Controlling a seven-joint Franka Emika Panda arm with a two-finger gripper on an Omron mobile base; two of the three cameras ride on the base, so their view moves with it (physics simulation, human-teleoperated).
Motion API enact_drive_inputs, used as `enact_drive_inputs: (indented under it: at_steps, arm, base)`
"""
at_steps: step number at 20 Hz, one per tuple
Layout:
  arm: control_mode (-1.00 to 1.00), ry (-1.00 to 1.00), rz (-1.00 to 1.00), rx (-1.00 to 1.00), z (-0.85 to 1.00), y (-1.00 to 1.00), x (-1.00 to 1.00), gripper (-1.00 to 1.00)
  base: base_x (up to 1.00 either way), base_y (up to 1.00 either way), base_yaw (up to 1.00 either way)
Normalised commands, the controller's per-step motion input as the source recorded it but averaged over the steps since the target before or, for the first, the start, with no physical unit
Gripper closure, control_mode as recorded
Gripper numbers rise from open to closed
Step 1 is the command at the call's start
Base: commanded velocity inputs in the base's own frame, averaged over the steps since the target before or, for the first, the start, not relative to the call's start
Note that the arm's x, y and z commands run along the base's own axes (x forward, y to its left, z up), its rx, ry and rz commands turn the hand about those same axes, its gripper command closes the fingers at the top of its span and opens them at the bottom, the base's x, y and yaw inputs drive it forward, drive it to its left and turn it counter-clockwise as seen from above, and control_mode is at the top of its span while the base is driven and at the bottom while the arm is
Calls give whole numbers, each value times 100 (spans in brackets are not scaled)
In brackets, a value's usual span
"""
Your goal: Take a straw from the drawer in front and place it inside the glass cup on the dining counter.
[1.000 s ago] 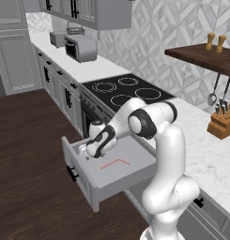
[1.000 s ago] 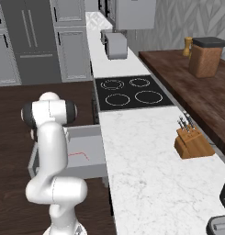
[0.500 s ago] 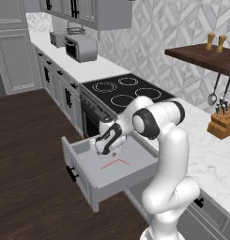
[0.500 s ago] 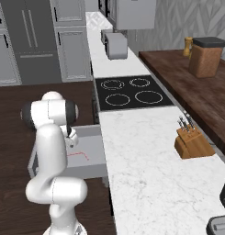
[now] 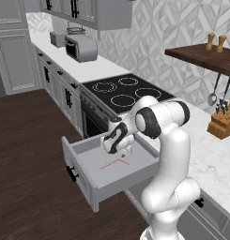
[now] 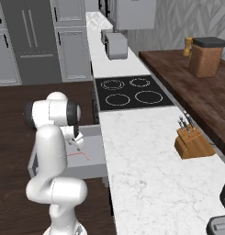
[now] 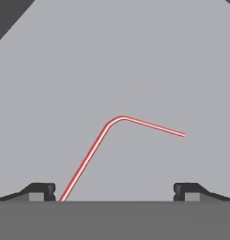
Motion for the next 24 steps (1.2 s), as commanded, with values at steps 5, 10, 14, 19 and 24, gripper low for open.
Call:
enact_drive_inputs:
  at_steps: [5, 10, 14, 19, 24]
  arm:
    - [-100, 2, -17, 1, -17, -10, 28, -100]
    - [-100, 1, -16, 2, -26, -11, 21, -100]
    - [-100, 2, -16, 7, -26, -4, 0, -100]
    - [-100, 1, -16, 7, -23, 0, 7, -100]
    - [-100, 1, -14, 4, -24, -1, 10, -100]
  base:
    - [0, 0, 0]
    - [0, 0, 0]
    - [0, 0, 0]
    - [0, 0, 0]
    - [0, 0, 0]
